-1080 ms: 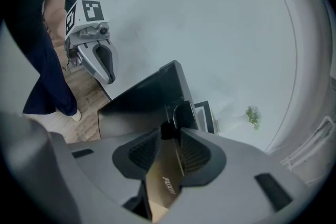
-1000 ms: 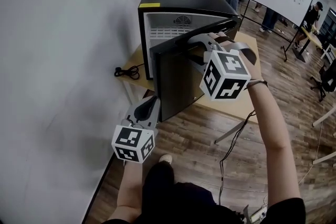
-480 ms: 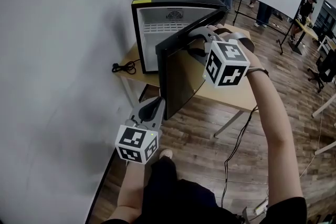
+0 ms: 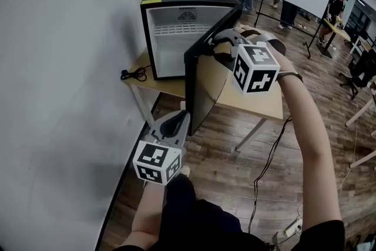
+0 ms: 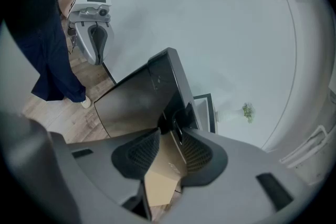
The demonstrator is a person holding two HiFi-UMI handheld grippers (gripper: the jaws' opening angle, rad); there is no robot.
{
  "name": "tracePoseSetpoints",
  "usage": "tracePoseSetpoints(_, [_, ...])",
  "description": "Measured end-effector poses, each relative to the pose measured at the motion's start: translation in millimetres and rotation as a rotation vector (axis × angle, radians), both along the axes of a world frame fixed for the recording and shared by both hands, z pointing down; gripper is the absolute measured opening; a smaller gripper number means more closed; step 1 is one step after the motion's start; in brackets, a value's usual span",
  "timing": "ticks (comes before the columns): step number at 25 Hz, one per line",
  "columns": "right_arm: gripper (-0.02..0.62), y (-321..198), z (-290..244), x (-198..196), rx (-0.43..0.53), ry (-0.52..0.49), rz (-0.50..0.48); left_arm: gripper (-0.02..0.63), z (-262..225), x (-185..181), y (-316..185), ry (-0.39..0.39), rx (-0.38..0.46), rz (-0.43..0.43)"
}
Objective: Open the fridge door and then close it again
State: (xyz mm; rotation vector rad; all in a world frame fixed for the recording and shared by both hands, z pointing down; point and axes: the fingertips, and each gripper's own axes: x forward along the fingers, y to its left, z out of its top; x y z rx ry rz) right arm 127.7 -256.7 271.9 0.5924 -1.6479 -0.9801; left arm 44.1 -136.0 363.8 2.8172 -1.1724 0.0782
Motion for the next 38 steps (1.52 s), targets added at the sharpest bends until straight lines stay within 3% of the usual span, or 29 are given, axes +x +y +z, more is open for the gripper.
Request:
tracePoseSetpoints(26, [0.101,44.1,-2.4,74.6,0.039,0.045,0.048,0.012,-9.0,60.6,19.6,-0.004,0.027,0.157])
tracePoseSetpoints(38, [0.101,60.0,0.4,133.0,0.03,0.136,0.092,0.012,-12.1,84.2,15.0,-0.002,0.037,0.217])
